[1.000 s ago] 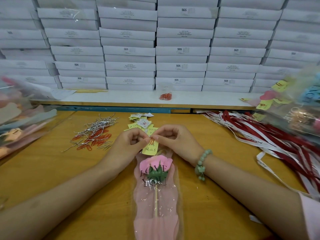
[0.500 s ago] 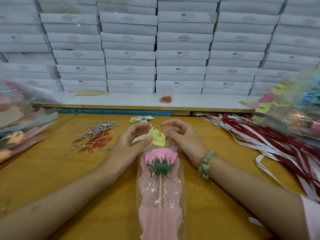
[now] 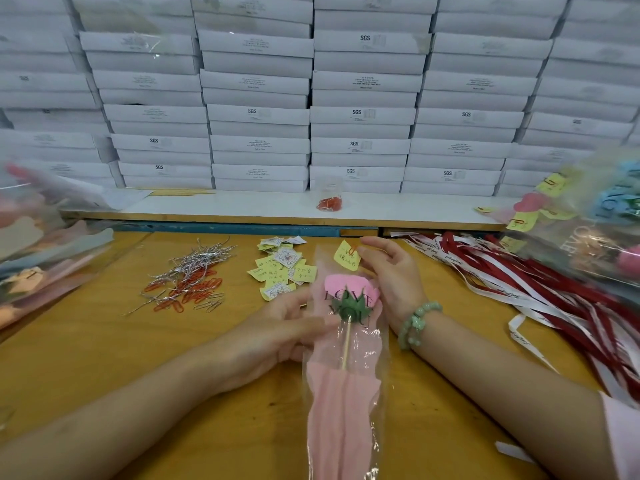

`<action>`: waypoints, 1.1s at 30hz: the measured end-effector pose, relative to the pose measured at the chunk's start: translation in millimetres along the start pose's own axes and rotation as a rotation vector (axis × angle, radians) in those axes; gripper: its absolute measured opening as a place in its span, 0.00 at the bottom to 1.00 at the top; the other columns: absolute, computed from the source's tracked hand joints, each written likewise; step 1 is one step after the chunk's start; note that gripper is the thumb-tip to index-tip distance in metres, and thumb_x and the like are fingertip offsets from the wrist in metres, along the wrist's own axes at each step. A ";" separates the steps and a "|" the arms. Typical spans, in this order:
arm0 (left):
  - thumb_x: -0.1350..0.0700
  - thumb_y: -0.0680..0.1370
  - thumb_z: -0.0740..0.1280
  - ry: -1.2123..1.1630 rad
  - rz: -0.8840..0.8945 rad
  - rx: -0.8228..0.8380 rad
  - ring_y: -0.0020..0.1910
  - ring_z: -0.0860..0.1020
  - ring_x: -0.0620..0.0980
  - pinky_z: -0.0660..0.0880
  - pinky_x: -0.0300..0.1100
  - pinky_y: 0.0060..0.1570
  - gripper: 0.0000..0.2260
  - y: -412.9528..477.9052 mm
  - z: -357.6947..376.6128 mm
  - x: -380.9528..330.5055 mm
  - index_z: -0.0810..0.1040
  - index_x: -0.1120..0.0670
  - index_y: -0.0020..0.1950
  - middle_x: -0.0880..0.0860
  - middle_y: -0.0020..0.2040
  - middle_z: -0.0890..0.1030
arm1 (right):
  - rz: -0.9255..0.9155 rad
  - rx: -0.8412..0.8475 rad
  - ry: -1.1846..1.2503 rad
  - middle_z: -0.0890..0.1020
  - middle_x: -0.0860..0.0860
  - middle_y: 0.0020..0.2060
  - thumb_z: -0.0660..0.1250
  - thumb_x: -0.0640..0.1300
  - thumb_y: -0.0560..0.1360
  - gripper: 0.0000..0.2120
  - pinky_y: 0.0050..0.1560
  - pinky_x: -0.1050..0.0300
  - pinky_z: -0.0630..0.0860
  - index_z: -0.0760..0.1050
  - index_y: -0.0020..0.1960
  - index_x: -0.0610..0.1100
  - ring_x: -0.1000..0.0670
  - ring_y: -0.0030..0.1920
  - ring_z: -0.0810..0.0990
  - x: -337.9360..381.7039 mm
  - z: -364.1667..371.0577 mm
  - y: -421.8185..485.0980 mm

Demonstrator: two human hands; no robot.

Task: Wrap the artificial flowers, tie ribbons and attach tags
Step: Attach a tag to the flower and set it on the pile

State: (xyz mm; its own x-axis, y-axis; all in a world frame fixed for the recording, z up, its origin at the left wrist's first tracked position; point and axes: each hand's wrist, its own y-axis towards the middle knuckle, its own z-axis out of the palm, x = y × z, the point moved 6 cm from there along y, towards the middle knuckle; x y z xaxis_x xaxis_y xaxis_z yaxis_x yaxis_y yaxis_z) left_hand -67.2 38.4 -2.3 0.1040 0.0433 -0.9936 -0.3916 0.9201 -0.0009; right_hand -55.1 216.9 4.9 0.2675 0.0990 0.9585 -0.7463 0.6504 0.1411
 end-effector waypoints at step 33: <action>0.58 0.64 0.81 -0.073 0.081 -0.024 0.26 0.79 0.50 0.77 0.37 0.26 0.29 0.6 -7.7 -2.7 0.78 0.48 0.64 0.60 0.40 0.82 | 0.717 0.659 -0.180 0.83 0.48 0.38 0.77 0.42 0.66 0.28 0.38 0.64 0.77 0.73 0.63 0.38 0.53 0.36 0.82 37.1 -32.0 -188.8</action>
State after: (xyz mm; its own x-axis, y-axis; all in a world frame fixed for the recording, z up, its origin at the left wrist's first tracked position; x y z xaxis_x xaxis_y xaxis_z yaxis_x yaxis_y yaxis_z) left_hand -74.8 35.9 -0.5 0.1370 0.1463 -0.9797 -0.4233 0.9028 0.0756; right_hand 115.3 121.9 5.9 -0.4361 0.1544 0.8866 -0.8999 -0.0733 -0.4299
